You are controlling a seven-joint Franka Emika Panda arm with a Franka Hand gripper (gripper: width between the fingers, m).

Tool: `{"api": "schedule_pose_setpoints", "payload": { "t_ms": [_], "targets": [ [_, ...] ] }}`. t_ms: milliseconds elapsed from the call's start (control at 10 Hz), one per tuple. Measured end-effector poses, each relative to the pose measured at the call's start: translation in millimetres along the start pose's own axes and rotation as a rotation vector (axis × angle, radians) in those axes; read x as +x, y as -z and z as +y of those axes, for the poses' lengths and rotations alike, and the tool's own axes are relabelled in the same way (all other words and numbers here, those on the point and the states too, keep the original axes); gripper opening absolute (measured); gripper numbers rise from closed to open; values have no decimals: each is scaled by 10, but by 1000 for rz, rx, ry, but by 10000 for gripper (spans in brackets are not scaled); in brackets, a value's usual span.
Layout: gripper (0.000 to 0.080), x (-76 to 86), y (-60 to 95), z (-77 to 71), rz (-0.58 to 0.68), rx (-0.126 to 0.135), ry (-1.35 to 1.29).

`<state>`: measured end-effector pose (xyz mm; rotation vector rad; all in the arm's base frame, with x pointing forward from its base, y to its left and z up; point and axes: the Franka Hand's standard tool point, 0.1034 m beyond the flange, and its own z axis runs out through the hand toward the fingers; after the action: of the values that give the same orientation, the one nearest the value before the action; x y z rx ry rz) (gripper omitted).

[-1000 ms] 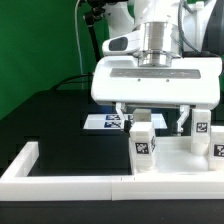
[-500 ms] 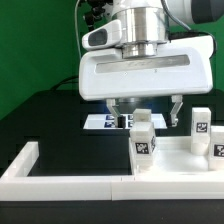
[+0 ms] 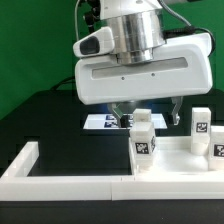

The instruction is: Assemble square table

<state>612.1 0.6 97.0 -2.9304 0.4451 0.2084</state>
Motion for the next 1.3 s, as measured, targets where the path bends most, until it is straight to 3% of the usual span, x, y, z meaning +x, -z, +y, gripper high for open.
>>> {"api": "schedule_pose_setpoints", "payload": {
  "t_ms": [100,400,600,700,800,1100,1300],
  "targets": [
    [649,157,7,-19,42,-3,-13],
    [649,158,-14,-20,49,-5,-38],
    [389,158,-16,-17,49,-5,-40],
    [389,158,-17,-19,49,-1,-138],
    [289,158,-18,-19,49,0,-188],
    [289,174,-22,-20,62,9,-425],
    [289,153,-33,-39,145,41,-761]
  ]
}}
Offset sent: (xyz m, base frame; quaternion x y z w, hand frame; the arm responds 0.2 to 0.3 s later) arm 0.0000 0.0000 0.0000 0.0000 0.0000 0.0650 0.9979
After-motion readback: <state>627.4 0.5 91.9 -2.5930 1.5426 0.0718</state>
